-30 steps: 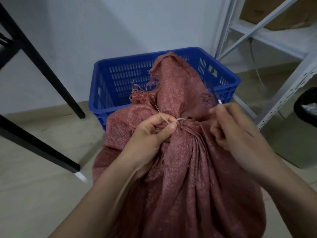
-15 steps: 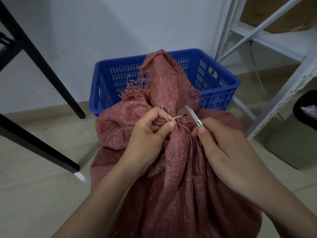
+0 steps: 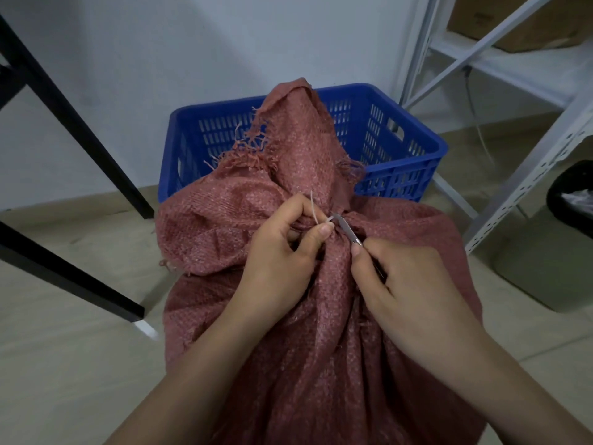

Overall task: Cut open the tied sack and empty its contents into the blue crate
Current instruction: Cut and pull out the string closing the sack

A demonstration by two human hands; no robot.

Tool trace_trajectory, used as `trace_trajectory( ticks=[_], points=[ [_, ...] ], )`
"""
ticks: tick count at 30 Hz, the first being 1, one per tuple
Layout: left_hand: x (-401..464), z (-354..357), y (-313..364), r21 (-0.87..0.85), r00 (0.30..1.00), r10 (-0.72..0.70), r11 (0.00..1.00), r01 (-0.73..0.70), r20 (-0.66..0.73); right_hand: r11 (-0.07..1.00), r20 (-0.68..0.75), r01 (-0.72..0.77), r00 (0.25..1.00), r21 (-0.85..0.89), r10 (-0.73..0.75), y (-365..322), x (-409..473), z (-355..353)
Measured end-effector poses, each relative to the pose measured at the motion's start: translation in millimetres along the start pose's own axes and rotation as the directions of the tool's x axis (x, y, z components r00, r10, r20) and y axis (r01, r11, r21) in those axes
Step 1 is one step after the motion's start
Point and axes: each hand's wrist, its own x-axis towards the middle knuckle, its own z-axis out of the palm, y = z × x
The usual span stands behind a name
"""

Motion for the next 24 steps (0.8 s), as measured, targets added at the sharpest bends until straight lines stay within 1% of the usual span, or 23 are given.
trace_trajectory(
  ticks=[9, 12, 16, 21, 24],
  points=[
    [-3.2, 2.7, -7.3, 0.071, 0.999, 0.024, 0.997, -0.022, -0.029, 0.996, -0.019, -0.055, 0.998, -0.064, 0.054, -3.5, 0.6, 7.1],
    [-4.5, 4.7, -8.5, 0.142, 0.997, 0.05, 0.989, -0.042, -0.054, 0.996, -0.024, -0.069, 0.997, -0.058, 0.067, -4.7, -0.7, 9.3],
    [-8.2, 10.0, -8.1, 0.241, 0.989, 0.111, 0.967, -0.084, -0.098, 0.992, -0.034, -0.076, 0.997, -0.097, 0.073, -7.1, -2.7, 9.4],
    [-10.0, 15.3, -4.3, 0.377, 0.978, 0.175, 0.918, -0.121, -0.111, 0.983, -0.023, -0.105, 0.994, -0.15, 0.103, -13.7, -2.8, 1.6],
    [-10.7, 15.7, -2.3, 0.405, 0.975, 0.195, 0.904, -0.136, -0.107, 0.98, -0.032, -0.105, 0.994, -0.171, 0.101, -15.6, -2.9, -1.8]
  ],
)
